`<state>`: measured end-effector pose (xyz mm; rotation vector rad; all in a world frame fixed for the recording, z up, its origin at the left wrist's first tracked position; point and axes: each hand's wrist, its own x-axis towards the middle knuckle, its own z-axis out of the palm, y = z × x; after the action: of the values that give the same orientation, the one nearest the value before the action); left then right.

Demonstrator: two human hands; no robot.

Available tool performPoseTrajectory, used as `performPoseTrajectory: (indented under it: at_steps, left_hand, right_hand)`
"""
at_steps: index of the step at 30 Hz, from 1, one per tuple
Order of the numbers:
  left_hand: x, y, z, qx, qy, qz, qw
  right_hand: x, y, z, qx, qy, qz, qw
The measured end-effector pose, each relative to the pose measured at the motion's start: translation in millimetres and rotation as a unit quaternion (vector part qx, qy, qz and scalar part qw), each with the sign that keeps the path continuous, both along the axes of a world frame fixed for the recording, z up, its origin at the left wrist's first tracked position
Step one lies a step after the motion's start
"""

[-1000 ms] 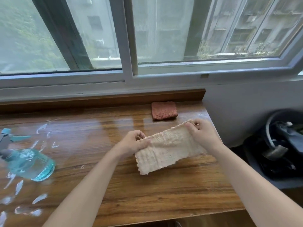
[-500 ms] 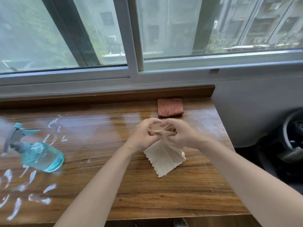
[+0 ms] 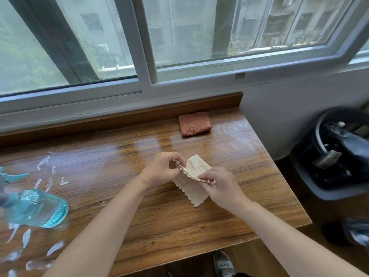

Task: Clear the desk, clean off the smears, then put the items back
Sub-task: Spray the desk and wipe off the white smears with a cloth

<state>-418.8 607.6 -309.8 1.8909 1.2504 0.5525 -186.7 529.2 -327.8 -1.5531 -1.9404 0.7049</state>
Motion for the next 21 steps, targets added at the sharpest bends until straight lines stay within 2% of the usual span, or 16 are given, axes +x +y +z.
performPoseTrajectory:
  at_steps: [5,10,11,13,15,16,18,21]
  left_hand:
    - [-16.8,-6.9,-10.8,0.034,0.072,-0.059,0.995]
    - [-18.9,-11.0,-18.0,0.048,0.122,-0.103,0.986]
    - [-16.7,-10.1,-17.4,0.054,0.122,-0.095,0.986]
    - [-7.6,-5.6,-13.6,0.071,0.117,-0.064,0.989]
    - [6.5,0.8,-7.7,0.09,0.153,-0.069,0.982]
    - [13.7,3.4,-5.4,0.092,0.189,-0.088,0.974]
    - [24.3,7.7,-5.3,0.076,0.249,-0.127,0.957]
    - [30.8,12.1,-12.9,0.037,0.24,-0.123,0.962]
  right_hand:
    - [-21.1,-16.2,-17.0,0.012,-0.028,-0.003,1.0]
    - [-21.4,-24.5,-17.0,0.03,-0.089,0.035,0.995]
    - [-19.9,-25.1,-15.0,0.034,-0.076,0.017,0.996]
    - [-14.0,-17.9,-13.1,0.046,-0.054,-0.079,0.994]
    - [-7.7,-5.5,-9.8,0.007,-0.093,-0.171,0.981]
    - [-6.2,0.3,-7.8,-0.038,-0.127,-0.185,0.974]
    - [-8.1,8.1,-3.8,-0.104,-0.172,-0.164,0.966]
    - [-9.7,16.1,-0.7,-0.117,-0.139,-0.142,0.973]
